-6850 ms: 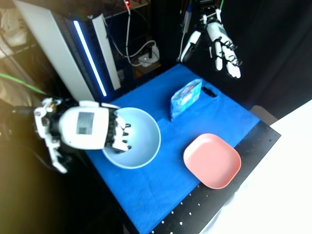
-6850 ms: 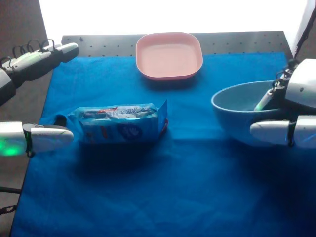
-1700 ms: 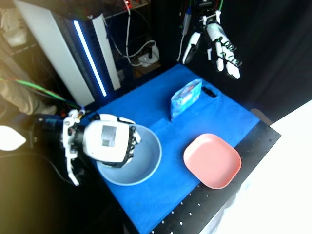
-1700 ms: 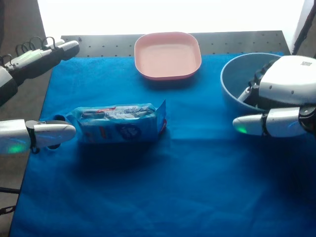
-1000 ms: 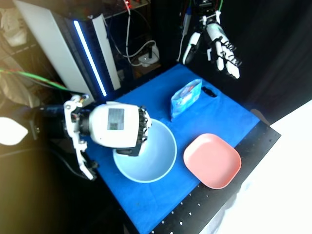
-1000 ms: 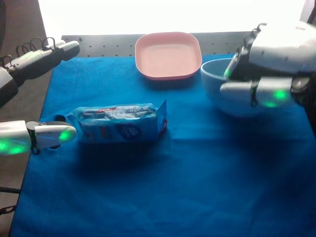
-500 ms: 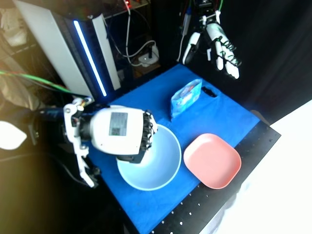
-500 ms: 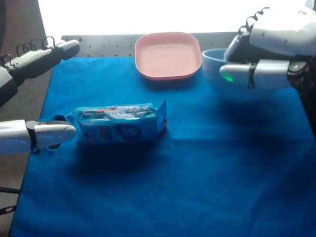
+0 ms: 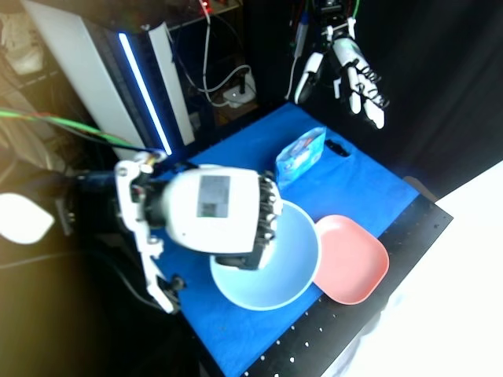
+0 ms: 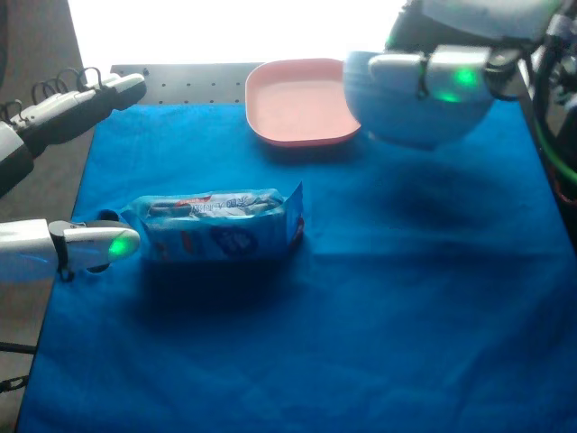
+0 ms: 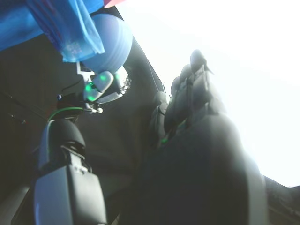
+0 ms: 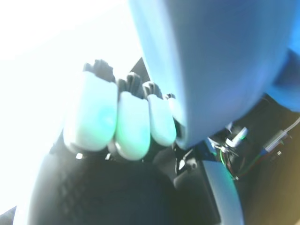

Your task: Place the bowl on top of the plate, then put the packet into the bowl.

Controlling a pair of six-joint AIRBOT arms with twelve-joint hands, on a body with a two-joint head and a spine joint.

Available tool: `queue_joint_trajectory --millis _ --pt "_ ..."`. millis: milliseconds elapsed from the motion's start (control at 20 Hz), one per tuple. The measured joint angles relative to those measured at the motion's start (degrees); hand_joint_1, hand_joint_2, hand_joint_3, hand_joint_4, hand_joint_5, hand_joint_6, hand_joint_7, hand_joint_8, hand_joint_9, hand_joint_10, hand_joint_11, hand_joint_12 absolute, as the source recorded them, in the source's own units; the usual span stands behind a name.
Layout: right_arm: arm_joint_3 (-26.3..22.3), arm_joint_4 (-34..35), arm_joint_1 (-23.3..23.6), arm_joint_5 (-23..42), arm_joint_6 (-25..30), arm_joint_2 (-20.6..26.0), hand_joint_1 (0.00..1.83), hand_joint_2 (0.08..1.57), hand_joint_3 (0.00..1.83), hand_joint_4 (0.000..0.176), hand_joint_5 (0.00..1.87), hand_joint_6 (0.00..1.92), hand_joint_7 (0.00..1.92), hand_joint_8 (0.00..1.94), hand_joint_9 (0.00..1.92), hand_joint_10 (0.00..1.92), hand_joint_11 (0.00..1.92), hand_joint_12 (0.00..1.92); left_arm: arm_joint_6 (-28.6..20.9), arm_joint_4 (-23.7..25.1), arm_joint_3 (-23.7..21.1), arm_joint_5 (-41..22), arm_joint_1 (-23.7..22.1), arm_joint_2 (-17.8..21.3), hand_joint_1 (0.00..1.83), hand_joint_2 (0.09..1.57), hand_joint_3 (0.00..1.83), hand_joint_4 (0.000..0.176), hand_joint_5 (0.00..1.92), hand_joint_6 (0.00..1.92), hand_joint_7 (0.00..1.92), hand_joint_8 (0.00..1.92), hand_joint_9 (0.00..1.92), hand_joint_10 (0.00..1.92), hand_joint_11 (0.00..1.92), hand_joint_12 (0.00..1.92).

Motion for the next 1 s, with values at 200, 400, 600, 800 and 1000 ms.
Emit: queue_joint_trajectory --millis 200,400,600,800,1000 --pt "2.78 -0.81 2.6 -1.75 0.02 -3.06 0.51 1.57 0.01 0.176 1.31 1.92 1.55 1.94 1.66 1.92 1.62 1.92 -0.02 0.02 0.07 0.02 -0.02 0.0 0.74 0.99 0.0 0.109 0.12 0.0 0.04 0.0 0.05 0.0 0.0 0.15" --pt "5.88 -2.16 4.13 -4.5 0.02 -6.12 0.44 1.57 0.04 0.176 1.29 1.92 1.56 1.94 1.69 1.92 1.69 1.92 -0.04 -0.02 0.2 0.07 -0.33 0.0 0.71 1.0 0.0 0.091 0.13 0.0 0.05 0.0 0.06 0.0 0.0 0.15" --pt "7.87 -3.13 4.68 -5.38 0.02 -9.05 0.44 1.57 0.02 0.176 1.2 1.92 1.49 1.94 1.62 1.92 1.61 1.92 -0.07 0.15 0.46 0.04 -0.44 0.0 0.72 1.0 0.0 0.096 0.14 0.0 0.06 0.0 0.06 0.0 0.0 0.2" --pt "9.75 -3.39 5.25 -5.6 0.04 -12.37 0.57 1.57 0.01 0.176 1.28 1.92 1.55 1.94 1.63 1.92 1.51 1.92 -0.07 0.2 0.48 0.11 -0.59 0.0 0.69 0.99 0.0 0.096 0.13 0.0 0.06 0.0 0.07 0.0 0.0 0.2" --pt "12.31 -3.37 5.49 -5.6 0.04 -15.43 0.71 1.54 0.0 0.176 1.26 1.92 1.57 1.94 1.67 1.92 1.6 1.92 -0.13 0.48 0.72 0.15 -0.61 0.0 0.66 0.99 0.0 0.098 0.15 0.0 0.08 0.0 0.09 0.0 0.0 0.26"
